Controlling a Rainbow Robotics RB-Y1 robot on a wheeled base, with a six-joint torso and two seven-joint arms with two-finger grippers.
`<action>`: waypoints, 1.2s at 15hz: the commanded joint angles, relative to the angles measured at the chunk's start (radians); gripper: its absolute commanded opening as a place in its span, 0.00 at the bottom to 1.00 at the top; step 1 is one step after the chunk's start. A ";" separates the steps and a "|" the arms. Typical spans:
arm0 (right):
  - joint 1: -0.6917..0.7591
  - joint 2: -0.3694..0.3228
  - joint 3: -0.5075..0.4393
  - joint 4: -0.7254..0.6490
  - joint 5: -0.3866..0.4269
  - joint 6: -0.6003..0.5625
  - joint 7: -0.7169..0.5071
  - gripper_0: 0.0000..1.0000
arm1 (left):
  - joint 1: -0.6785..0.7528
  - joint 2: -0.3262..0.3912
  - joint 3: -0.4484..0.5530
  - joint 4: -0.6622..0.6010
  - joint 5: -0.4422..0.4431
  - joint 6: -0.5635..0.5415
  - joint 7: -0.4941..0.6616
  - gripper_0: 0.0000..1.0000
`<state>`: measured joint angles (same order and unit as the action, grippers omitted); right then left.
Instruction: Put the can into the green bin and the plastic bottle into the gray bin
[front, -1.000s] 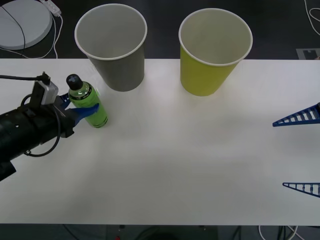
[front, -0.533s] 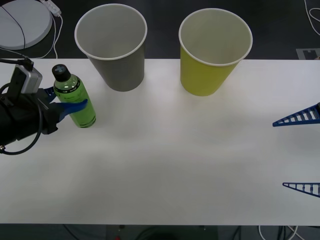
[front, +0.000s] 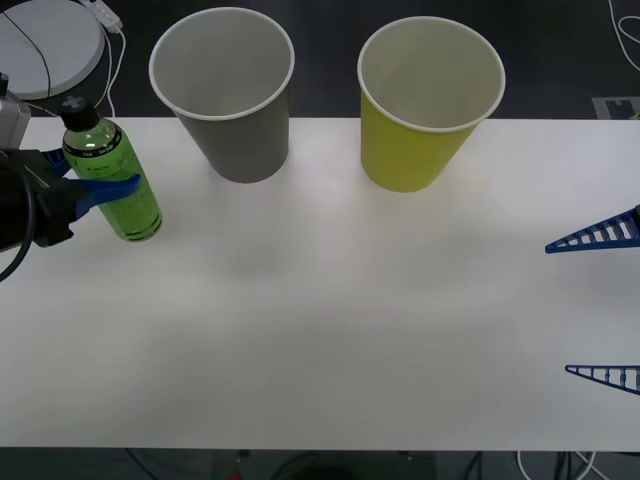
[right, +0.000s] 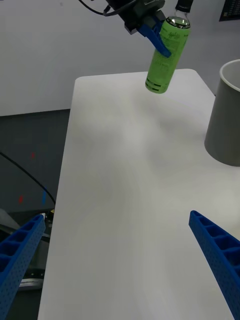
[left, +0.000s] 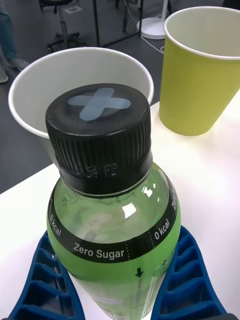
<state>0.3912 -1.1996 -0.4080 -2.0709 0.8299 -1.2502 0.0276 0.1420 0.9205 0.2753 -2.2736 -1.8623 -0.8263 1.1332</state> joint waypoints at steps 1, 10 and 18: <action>0.000 0.000 0.000 0.000 0.000 0.000 0.000 1.00 | -0.025 0.011 0.048 -0.004 0.000 -0.082 0.011 0.00; 0.000 0.000 0.000 0.000 0.000 0.000 0.000 1.00 | -0.162 0.077 0.147 -0.004 0.035 -0.353 0.080 0.00; 0.000 0.000 0.000 0.000 0.000 0.000 0.000 1.00 | -0.401 0.173 0.147 0.155 0.123 -0.602 0.051 0.00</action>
<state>0.3912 -1.1996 -0.4080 -2.0709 0.8299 -1.2502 0.0276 -0.2312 1.0857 0.4222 -2.1440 -1.7577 -1.4029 1.1916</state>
